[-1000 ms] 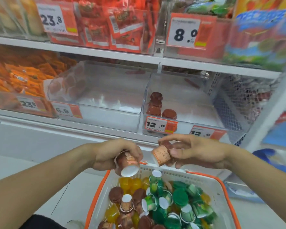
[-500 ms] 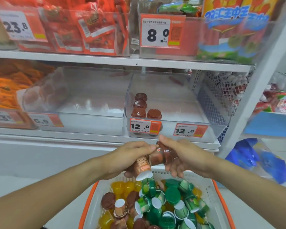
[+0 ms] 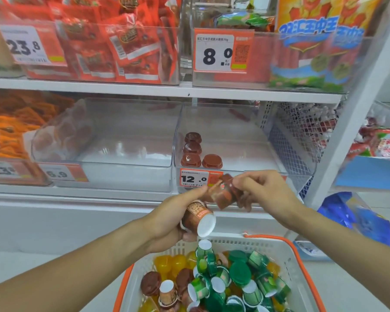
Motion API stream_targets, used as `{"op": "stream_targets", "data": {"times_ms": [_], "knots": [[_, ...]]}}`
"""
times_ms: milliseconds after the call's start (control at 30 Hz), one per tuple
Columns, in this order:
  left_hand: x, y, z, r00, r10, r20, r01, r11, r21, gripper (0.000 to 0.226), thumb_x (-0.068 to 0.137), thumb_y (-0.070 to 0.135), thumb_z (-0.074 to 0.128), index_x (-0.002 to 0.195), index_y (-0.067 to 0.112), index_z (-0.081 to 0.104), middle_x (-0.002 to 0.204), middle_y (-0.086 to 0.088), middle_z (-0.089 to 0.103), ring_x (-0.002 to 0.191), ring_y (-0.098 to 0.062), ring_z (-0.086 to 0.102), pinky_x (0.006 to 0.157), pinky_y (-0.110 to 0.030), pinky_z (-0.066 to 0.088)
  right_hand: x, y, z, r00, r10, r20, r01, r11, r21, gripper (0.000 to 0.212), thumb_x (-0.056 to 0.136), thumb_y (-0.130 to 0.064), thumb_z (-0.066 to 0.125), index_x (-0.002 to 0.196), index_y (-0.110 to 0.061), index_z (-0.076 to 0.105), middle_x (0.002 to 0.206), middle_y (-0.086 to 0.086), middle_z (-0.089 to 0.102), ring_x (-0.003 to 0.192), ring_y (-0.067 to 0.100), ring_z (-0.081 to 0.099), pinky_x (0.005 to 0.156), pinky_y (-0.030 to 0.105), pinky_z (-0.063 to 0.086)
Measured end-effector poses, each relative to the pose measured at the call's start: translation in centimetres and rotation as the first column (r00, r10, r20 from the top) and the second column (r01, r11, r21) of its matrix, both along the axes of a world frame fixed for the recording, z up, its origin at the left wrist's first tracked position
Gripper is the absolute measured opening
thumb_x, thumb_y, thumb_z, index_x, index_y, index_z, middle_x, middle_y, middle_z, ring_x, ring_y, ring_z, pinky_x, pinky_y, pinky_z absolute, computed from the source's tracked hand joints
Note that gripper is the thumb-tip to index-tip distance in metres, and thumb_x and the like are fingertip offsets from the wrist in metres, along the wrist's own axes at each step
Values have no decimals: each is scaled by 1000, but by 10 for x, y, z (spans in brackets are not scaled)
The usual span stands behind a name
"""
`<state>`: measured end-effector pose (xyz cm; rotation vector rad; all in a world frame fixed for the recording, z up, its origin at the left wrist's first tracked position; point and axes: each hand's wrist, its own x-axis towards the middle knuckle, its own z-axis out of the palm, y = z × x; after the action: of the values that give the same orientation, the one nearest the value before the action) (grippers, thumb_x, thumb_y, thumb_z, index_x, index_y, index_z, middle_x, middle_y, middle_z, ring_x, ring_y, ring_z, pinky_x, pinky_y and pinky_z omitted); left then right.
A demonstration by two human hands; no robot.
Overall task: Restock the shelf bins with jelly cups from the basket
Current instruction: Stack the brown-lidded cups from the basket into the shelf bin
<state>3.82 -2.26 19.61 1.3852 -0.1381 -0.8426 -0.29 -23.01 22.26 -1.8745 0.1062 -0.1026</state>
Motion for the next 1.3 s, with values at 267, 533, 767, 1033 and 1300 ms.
{"op": "stream_targets", "data": {"times_ms": [267,533,767,1033,1300], "knots": [[23,9,-8,963,262,-58,-254,960,116,23,92,31,61,80,15,71,78,-6,62,56,-17,52,43,-21,26,111,-39,32,962,-254,97,268,948,-173,29,71,-43,77,72,-14,77,56,6,67,56,18,59,63,35,52],[33,20,-29,938,320,-132,-290,935,203,22,93,33,59,85,14,69,67,-2,61,56,-19,54,43,-21,25,203,-40,-3,944,-324,-66,190,693,-695,66,75,-62,71,107,-4,73,110,10,73,100,25,68,79,29,53],[34,22,-26,939,325,-115,-305,938,165,19,90,30,60,80,16,70,65,-2,62,58,-19,52,42,-22,23,216,-28,-21,969,-229,-91,106,722,-684,46,73,-50,81,106,-18,72,109,4,71,103,22,64,88,30,53],[29,15,-12,918,364,-158,-366,930,17,26,91,31,53,89,9,66,82,-10,62,60,-18,51,47,-25,23,208,-35,-28,985,-112,-133,13,809,-587,44,78,-41,82,114,-19,70,109,4,66,102,20,61,85,27,47],[24,22,4,916,374,-145,-391,913,-113,26,97,24,51,99,2,64,82,-19,73,80,-39,70,50,-32,47,158,-21,9,990,-71,120,125,828,-547,16,93,-24,67,108,-17,69,98,1,70,87,14,63,78,26,48]]}}
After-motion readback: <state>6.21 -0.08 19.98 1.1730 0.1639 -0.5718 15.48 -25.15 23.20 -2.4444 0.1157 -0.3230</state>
